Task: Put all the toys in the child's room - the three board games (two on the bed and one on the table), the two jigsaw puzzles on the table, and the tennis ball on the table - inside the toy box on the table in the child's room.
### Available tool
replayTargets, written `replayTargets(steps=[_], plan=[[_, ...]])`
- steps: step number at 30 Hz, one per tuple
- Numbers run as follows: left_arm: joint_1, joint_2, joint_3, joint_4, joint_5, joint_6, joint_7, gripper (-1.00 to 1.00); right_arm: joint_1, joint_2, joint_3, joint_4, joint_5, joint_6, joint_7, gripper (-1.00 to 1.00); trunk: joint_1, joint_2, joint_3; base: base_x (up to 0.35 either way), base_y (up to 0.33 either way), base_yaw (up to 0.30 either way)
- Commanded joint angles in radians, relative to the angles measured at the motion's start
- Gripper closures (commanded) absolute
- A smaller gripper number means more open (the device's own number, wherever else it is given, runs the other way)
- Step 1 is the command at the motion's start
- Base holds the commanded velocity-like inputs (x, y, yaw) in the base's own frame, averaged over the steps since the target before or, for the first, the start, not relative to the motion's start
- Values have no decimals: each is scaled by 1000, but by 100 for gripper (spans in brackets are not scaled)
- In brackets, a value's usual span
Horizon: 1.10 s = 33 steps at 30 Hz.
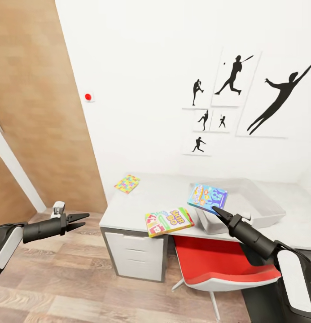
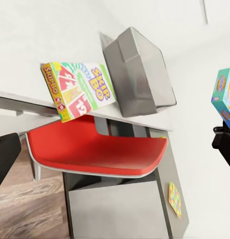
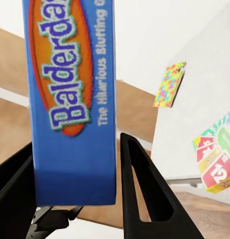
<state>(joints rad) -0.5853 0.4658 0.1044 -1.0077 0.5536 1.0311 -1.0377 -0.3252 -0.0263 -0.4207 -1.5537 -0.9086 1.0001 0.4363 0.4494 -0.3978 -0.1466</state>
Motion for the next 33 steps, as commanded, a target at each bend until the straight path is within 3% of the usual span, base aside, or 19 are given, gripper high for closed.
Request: replayTargets(steps=[1, 21, 26, 33], plan=[[-1, 1, 1, 0, -1, 4, -4, -100, -1, 0, -1, 0, 6, 4, 8, 100, 1, -2, -3, 0, 0, -180], [-1, 4, 1, 2, -1, 5, -4, -100, 11, 3, -10, 0, 7, -8, 9, 100, 1, -2, -9, 0, 0, -39], [-1, 4, 1, 3, -1, 6, -4, -100, 11, 2, -28, 0, 7, 0, 7, 100, 1, -2, -9, 0, 0, -12], [-1, 5, 1, 3, -1, 6, -4, -100, 11, 1, -42, 0, 7, 5, 7, 100, 1, -2, -9, 0, 0, -236]])
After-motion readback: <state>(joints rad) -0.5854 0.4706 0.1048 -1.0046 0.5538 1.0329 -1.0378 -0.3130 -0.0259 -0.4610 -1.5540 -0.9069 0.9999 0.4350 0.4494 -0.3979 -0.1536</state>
